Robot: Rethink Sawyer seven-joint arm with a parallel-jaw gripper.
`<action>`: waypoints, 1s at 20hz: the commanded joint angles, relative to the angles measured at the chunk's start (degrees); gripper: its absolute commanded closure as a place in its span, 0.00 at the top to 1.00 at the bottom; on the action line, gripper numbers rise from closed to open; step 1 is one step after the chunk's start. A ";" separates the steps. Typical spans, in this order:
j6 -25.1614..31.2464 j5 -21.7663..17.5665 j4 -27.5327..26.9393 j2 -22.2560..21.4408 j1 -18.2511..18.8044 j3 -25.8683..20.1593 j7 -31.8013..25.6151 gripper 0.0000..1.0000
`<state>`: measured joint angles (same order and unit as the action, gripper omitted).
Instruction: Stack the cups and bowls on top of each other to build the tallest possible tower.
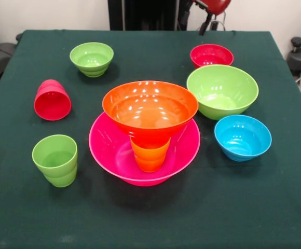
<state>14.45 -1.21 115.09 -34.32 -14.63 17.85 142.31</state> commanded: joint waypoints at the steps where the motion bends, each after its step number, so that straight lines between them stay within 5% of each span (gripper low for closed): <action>1: -0.73 3.98 -4.93 2.13 -1.66 -1.72 9.08 1.00; 20: -2.26 7.91 -7.74 6.10 -4.22 0.27 9.20 1.00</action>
<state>14.46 3.52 112.11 -31.87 -17.92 20.63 142.31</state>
